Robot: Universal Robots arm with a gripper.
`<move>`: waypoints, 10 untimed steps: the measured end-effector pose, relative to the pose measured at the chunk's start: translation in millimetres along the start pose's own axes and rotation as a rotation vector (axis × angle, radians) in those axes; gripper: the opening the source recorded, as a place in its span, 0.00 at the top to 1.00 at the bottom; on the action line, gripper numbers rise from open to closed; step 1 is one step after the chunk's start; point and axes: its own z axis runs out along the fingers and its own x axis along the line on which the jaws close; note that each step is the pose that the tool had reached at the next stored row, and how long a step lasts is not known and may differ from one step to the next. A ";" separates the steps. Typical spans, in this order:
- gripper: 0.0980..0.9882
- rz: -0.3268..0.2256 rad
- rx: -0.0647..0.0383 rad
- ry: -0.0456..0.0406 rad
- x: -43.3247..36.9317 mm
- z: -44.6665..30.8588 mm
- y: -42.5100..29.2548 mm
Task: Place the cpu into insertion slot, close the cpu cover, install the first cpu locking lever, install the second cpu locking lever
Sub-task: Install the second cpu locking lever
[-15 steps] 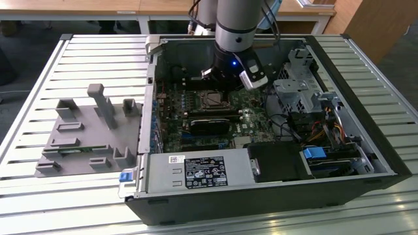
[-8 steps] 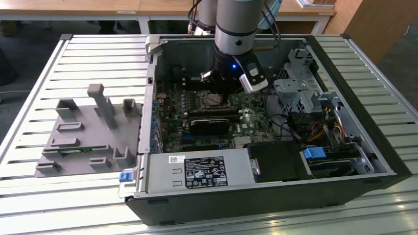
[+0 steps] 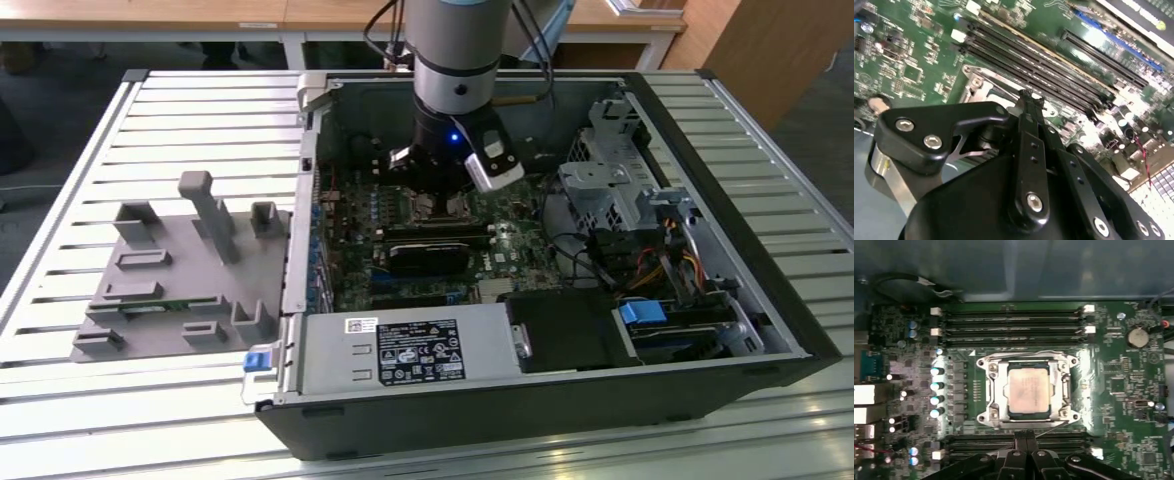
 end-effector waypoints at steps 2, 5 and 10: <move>0.99 0.000 -0.003 0.0002 2.8 1.9 -0.3; 0.99 0.000 -0.016 0.0008 3.5 3.7 -1.6; 0.99 0.001 -0.067 0.0031 3.5 4.3 -8.5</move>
